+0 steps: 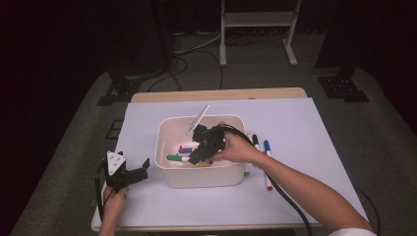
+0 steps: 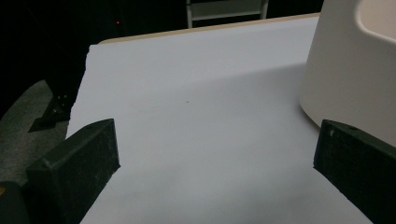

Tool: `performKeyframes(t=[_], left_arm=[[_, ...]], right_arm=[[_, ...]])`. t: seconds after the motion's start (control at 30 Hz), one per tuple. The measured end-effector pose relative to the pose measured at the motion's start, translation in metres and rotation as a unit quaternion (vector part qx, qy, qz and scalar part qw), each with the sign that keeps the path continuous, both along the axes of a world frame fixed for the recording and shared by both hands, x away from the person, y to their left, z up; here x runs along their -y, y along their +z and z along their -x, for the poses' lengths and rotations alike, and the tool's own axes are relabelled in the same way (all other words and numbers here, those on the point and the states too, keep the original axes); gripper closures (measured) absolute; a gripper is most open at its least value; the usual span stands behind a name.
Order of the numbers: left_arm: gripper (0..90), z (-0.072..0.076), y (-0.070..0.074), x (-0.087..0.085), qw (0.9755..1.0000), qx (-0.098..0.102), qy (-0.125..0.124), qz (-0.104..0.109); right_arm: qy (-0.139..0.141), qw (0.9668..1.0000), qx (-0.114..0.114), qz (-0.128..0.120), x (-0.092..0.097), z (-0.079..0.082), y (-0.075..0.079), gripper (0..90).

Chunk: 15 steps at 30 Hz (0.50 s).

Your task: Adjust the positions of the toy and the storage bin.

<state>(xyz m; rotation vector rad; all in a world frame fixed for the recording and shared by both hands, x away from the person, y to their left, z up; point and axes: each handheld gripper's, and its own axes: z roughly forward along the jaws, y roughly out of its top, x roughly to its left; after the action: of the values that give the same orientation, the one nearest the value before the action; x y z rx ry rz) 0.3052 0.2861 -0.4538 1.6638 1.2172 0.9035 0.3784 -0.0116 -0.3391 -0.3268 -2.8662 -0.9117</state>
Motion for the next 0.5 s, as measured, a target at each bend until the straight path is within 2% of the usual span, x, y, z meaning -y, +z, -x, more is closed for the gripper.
performKeyframes(t=[0.27,0.37,0.5], left_arm=[[0.0,0.0003,-0.0001,0.0005,1.0,0.002,-0.001,0.0],[0.0,0.0004,-0.0001,0.0006,1.0,0.003,-0.001,-0.002],[0.0,0.0005,0.0,0.0004,1.0,0.002,-0.001,-0.001]], right_arm=[[0.013,0.9995,-0.002,0.027,-0.0075,0.001,-0.009,75.5],[0.012,0.999,-0.005,0.043,-0.0097,0.0017,-0.0111,72.3],[0.003,0.9992,0.001,0.039,-0.0079,0.003,-0.0066,70.4]])
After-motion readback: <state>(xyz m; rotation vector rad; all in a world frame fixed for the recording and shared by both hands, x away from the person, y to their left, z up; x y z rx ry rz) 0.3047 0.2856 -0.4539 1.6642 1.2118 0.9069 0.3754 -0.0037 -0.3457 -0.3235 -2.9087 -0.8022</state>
